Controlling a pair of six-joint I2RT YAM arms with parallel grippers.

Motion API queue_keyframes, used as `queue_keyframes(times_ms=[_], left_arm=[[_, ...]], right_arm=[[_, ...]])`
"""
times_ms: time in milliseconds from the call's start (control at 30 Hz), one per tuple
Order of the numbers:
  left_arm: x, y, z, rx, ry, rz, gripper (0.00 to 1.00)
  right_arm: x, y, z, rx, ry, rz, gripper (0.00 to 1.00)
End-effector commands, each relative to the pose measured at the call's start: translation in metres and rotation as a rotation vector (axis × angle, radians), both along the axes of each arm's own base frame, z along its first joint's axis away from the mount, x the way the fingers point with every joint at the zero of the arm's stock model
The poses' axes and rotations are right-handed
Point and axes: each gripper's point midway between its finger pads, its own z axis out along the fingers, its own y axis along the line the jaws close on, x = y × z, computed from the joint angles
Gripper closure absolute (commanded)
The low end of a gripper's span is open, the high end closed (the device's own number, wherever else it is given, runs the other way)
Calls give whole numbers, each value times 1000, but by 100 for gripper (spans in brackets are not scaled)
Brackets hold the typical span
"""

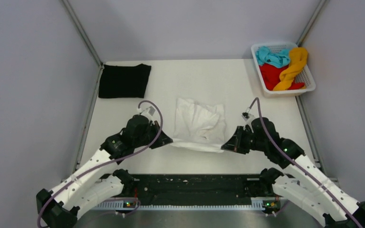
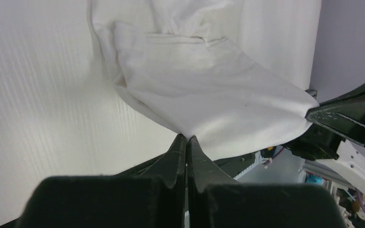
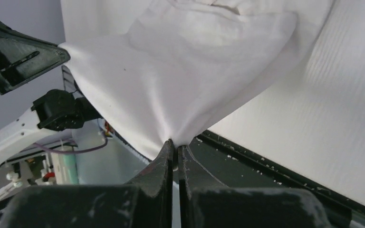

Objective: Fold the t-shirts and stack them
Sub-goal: Fold the long partially folded tshirt into a neat square

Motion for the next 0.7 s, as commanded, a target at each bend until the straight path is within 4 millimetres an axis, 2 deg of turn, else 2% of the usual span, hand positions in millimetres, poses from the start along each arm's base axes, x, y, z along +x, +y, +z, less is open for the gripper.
queue_keyframes(times_ms=[0,100,200,333,567,667], left_arm=[[52,-2,42,33,-186,104,100],[84,4,54,125,-235,173,100],[113,-1,65,143,-266,175,100],[151,-6,64,140,-251,150,100],[216,-10,48,156,-213,153,100],[239,-12,29,167,-166,148,100]], right_arm=[[49,-7,23,-131,-174,-73,100],[86,-18,30,-212,-221,-153,100],[118,-25,38,-185,-262,-200,100],[157,-31,49,-151,-313,-235,100],[209,-29,23,-139,-270,-232,100],[230,-32,11,-145,-259,-252,100]])
